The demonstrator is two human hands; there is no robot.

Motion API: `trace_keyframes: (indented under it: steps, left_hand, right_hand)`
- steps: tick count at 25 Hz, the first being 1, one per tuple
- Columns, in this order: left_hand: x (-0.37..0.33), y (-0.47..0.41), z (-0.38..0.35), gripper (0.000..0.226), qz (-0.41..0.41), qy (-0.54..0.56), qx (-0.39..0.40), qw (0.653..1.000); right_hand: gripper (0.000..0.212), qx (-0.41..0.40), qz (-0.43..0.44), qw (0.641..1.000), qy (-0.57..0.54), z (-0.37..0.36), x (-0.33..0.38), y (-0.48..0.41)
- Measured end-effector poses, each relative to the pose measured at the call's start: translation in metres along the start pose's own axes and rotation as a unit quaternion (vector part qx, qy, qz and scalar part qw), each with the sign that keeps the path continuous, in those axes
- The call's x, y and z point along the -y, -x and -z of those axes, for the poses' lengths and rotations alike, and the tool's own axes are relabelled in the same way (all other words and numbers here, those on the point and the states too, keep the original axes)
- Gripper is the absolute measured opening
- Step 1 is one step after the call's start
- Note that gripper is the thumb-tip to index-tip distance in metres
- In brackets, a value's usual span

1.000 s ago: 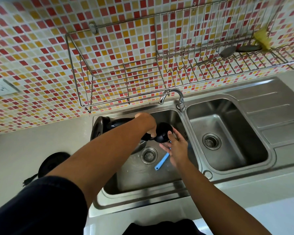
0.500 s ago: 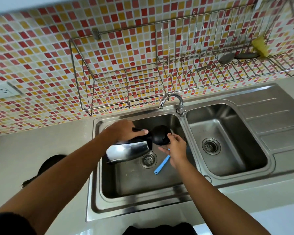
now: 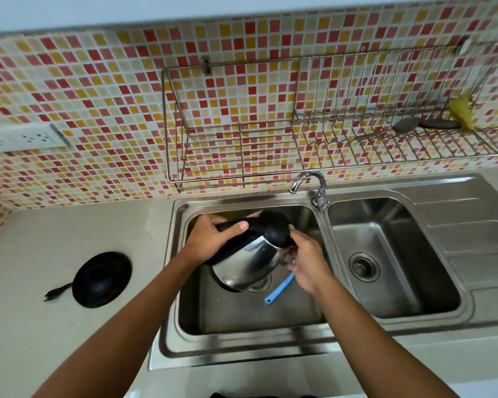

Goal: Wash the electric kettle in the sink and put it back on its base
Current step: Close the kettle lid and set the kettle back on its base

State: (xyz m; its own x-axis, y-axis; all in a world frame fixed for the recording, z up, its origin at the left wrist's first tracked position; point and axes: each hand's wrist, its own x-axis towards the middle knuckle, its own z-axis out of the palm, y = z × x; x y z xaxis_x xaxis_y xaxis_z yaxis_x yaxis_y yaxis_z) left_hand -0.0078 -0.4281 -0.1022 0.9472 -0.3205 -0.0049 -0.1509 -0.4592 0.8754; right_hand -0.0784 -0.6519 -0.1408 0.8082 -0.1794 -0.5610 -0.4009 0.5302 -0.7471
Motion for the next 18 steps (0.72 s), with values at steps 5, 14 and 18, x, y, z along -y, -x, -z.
trace_keyframes:
  steps: [5,14,18]
  left_hand:
    - [0.020,0.023,0.002,0.056,0.057,0.080,-0.040,0.994]
    - [0.070,0.069,0.114,0.025,0.067,0.071,-0.131,0.986]
    - [0.094,0.097,0.210,0.032,0.052,0.075,-0.197,0.976]
  right_hand:
    - [0.022,0.005,0.022,0.999,0.041,-0.012,0.002,0.012]
    - [0.031,0.022,0.229,0.921,0.315,-0.149,-0.012,0.049]
    - [0.016,0.082,0.228,0.928,0.284,-0.254,-0.032,0.059]
